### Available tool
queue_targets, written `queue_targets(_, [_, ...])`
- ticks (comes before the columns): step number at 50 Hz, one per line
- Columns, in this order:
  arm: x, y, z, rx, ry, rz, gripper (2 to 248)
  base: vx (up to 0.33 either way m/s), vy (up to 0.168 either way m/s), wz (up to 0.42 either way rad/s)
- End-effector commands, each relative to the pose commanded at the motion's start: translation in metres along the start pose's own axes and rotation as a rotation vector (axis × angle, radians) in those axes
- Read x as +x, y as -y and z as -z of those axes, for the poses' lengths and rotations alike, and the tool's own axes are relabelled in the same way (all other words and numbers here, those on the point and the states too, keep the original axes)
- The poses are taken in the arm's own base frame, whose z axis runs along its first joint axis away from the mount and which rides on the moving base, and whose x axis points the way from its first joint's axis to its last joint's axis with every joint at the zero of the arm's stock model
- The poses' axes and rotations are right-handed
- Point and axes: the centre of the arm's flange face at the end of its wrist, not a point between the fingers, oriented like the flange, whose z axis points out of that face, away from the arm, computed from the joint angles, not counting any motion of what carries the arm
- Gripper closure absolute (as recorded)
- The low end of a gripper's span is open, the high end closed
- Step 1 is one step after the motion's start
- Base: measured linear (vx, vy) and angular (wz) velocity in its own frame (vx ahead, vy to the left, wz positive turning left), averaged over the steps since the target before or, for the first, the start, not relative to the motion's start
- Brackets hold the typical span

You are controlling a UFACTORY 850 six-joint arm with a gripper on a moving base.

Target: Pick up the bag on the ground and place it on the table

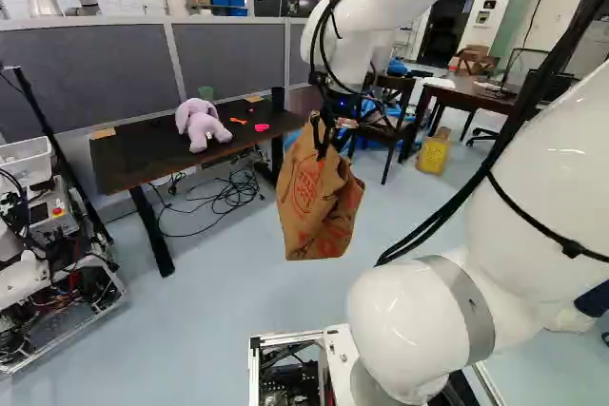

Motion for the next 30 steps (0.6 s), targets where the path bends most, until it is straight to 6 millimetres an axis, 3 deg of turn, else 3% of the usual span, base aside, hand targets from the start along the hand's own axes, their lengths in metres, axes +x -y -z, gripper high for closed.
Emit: queue_targets(30, [0.009, 0.015, 0.043, -0.004, 0.049, 0.027, 229, 0.000, 0.000, 0.000])
